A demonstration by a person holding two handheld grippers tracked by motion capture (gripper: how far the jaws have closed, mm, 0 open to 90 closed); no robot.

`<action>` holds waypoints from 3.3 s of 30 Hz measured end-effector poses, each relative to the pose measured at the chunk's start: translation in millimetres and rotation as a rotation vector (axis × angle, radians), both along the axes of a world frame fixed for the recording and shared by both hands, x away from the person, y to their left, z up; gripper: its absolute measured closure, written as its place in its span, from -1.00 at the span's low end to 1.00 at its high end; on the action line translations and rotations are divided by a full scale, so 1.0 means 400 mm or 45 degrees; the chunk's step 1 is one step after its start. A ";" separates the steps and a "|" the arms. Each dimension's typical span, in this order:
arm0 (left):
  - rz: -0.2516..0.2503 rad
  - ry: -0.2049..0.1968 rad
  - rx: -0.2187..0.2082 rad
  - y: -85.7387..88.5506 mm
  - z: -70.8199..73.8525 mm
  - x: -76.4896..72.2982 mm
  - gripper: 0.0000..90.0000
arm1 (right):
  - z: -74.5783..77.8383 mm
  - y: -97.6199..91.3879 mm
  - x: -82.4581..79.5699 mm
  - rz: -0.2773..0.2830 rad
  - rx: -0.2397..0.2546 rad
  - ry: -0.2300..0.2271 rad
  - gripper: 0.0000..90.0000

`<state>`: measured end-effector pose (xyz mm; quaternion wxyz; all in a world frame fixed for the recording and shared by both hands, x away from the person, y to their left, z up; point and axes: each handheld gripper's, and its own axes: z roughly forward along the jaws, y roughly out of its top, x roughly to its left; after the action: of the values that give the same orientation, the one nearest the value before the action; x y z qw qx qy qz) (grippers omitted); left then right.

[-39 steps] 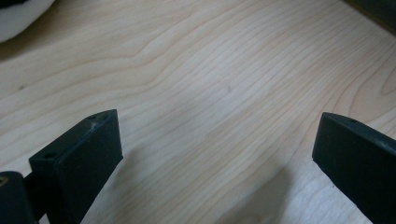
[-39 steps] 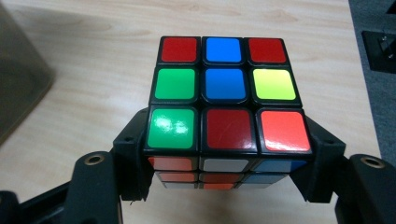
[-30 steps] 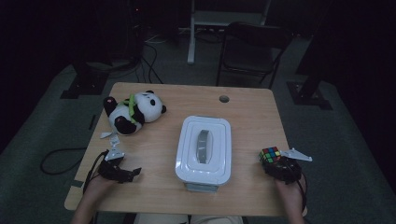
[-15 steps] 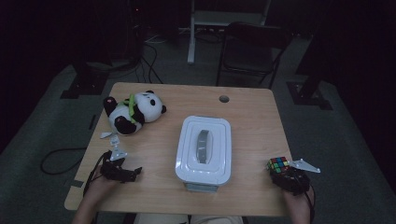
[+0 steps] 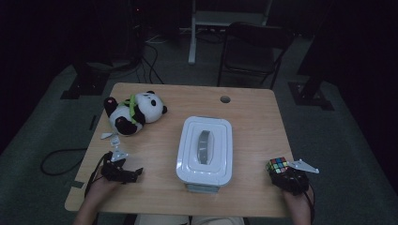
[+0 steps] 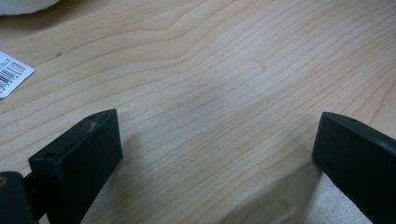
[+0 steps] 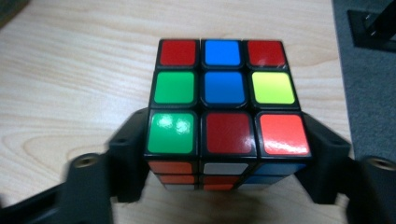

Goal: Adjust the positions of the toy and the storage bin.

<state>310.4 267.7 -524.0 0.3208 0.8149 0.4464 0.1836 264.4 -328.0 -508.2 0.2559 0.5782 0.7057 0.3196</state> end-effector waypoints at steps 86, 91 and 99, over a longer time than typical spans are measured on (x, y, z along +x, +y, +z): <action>-0.018 0.000 -0.001 -0.006 0.000 -0.001 -0.95 | -0.045 0.287 0.201 0.304 0.015 0.042 -0.71; -0.053 0.007 0.005 -0.003 0.002 0.001 -0.95 | -0.045 0.294 0.198 0.294 -0.017 0.044 -0.72; -0.079 0.001 -0.025 -0.004 0.044 0.004 -0.93 | -0.046 0.294 0.197 0.290 -0.017 0.043 -0.72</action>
<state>312.0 266.2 -506.4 0.3341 0.8253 0.4227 0.1689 343.1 -210.5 -526.4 0.2099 0.4980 0.7732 0.3319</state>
